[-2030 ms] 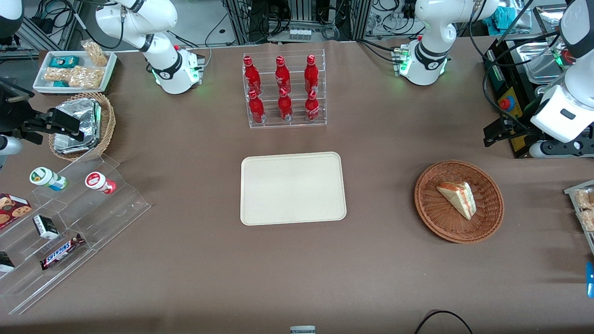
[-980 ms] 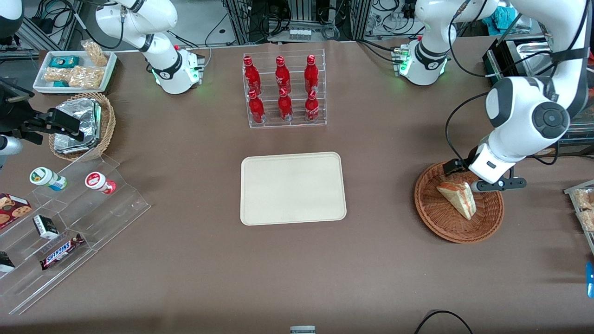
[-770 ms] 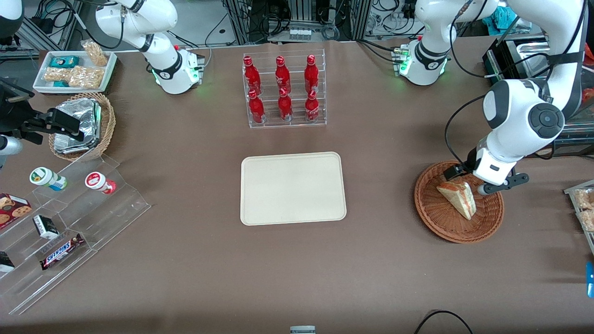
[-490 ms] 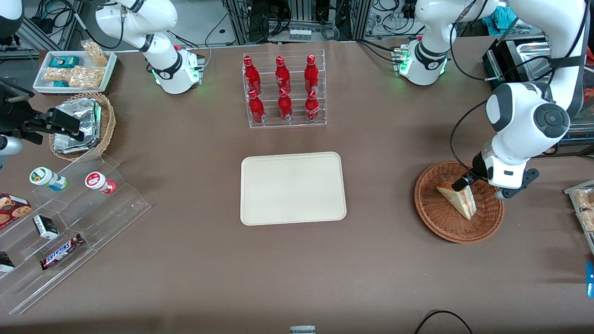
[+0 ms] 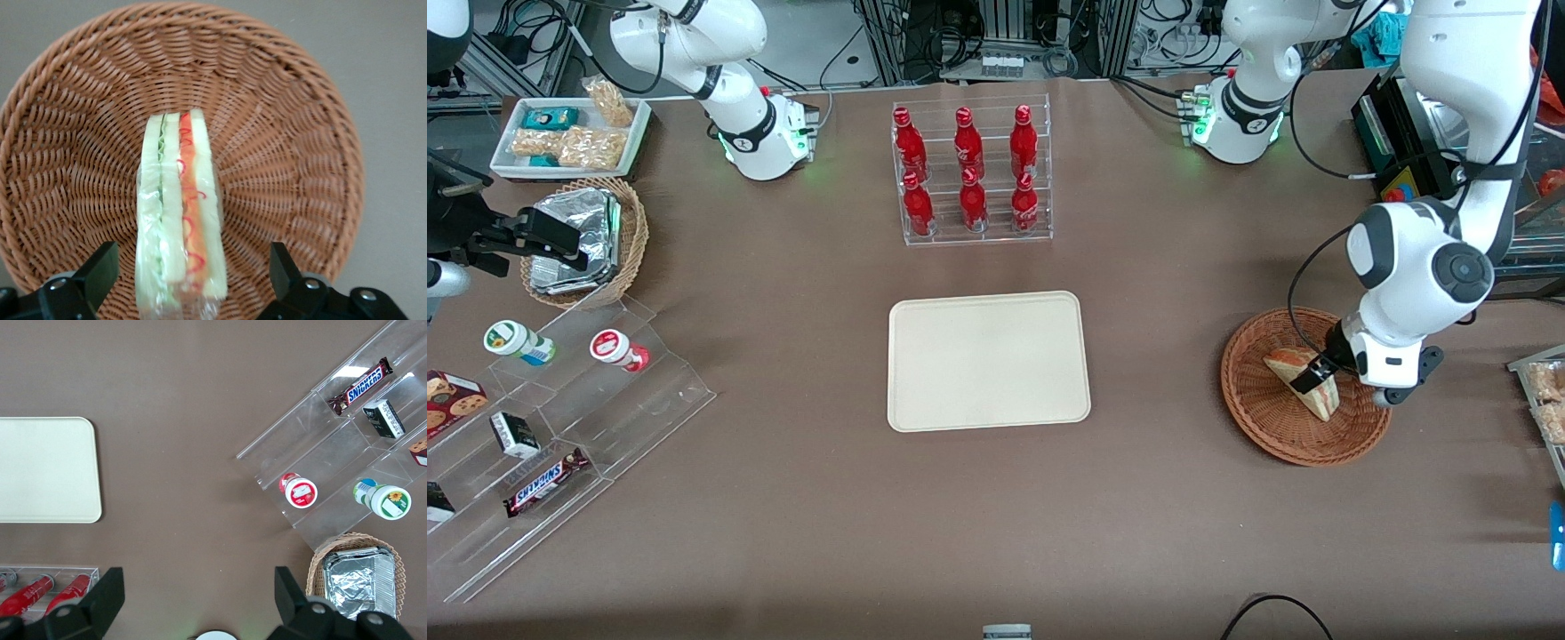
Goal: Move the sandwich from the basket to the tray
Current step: 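Lower the left gripper and close it on the wrapped sandwich, then lift the sandwich and carry it over the cream tray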
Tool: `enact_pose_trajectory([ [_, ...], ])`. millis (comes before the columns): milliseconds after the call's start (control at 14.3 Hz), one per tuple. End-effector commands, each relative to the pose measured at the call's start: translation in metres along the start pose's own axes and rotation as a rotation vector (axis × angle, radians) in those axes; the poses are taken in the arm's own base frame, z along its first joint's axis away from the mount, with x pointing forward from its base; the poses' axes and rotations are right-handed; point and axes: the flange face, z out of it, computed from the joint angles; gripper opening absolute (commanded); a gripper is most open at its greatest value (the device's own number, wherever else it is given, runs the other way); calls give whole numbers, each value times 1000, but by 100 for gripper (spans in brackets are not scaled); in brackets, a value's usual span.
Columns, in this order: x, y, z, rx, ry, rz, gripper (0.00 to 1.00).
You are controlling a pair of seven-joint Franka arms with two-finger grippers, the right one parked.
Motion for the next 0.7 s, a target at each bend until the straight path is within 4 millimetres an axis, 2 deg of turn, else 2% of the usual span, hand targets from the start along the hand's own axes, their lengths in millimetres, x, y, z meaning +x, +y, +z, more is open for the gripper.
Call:
enact_pose_trajectory([
  [0, 7, -1, 11, 8, -9, -25, 44],
  [70, 5, -2, 11, 14, -13, -20, 18],
  [140, 4, -3, 8, 21, -18, -16, 9],
  [280, -5, -1, -9, 62, -62, -2, 5],
  [420, -7, 13, -45, 94, -89, 21, 4],
  [560, -14, 49, -81, 143, -133, 84, 1],
  [630, -16, 60, -92, 167, -159, 110, 1],
])
